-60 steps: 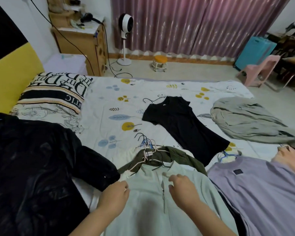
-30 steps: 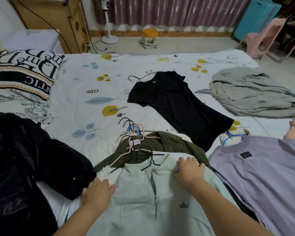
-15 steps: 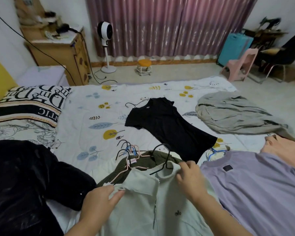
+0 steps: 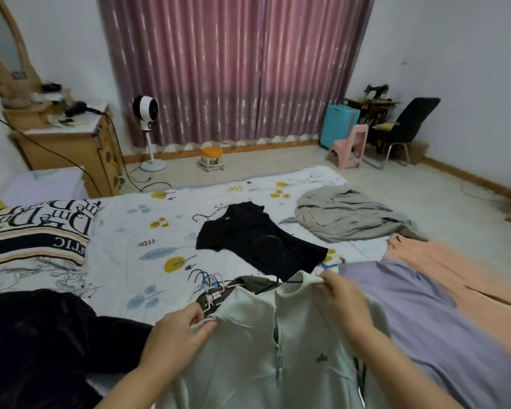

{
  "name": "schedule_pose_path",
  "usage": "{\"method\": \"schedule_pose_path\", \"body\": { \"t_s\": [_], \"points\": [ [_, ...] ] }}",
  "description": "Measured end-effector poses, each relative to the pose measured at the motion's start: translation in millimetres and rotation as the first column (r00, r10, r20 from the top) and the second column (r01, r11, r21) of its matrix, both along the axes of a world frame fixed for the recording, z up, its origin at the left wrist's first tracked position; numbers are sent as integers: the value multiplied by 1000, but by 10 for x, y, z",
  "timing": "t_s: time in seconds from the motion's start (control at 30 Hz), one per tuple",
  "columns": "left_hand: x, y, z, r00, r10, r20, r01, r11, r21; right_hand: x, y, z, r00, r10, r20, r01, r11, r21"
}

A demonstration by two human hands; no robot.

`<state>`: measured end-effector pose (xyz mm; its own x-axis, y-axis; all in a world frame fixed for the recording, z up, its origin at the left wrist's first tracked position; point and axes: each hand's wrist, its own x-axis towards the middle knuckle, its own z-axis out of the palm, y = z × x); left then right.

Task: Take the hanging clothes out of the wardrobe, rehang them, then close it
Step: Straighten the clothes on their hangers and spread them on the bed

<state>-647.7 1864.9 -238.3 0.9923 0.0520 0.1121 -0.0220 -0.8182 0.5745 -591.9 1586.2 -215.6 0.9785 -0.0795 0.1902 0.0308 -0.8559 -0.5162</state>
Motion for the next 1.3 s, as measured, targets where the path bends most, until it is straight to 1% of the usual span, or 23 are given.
{"method": "schedule_pose_path", "body": {
  "t_s": [0.1, 0.23, 0.33, 0.43, 0.5, 0.57, 0.63, 0.77, 0.87, 0.93, 1.13, 1.23, 1.3],
  "points": [
    [-160, -136, 268, 991, -134, 23, 134, 991, 20, -361, -113, 217, 999, -34, 42, 32, 999, 35],
    [-354, -329, 561, 967, -256, 14, 255, 966, 54, -826, -305, 467, 988, -132, 80, 128, 990, 51],
    [-489, -529, 801, 942, -336, 3, 334, 940, 74, -1135, -453, 670, 978, -153, 142, 141, 986, 87],
    [-607, -755, 1120, 917, -398, 32, 399, 917, -8, -1378, -663, 912, 957, -191, 216, 162, 976, 145],
    [-678, -915, 1332, 886, -461, 42, 463, 885, -50, -1517, -822, 1090, 944, -216, 249, 187, 973, 133],
    [-745, -1096, 1503, 850, -521, 84, 526, 847, -74, -1647, -990, 1263, 928, -236, 290, 206, 970, 129],
    [-789, -1308, 1623, 831, -539, 139, 551, 831, -69, -1769, -1177, 1419, 913, -252, 320, 216, 966, 142],
    [-882, -1862, 1830, 824, -499, 269, 536, 840, -82, -1982, -1661, 1620, 879, -287, 380, 251, 958, 142],
    [-992, -2365, 1931, 809, -487, 330, 538, 839, -81, -2102, -2165, 1704, 867, -306, 394, 285, 952, 113],
    [-1061, -2734, 1976, 800, -486, 353, 538, 840, -63, -2164, -2555, 1734, 871, -312, 379, 300, 949, 93],
    [-1140, -3796, 1963, 798, -460, 390, 529, 844, -85, -2352, -3609, 1755, 867, -332, 371, 345, 938, 32],
    [-1104, -4223, 1880, 798, -465, 383, 553, 818, -160, -2429, -4068, 1708, 845, -368, 388, 391, 920, 22],
    [-1052, -4463, 1830, 792, -480, 376, 570, 802, -177, -2443, -4317, 1684, 829, -403, 388, 429, 903, 20]
  ]
}}
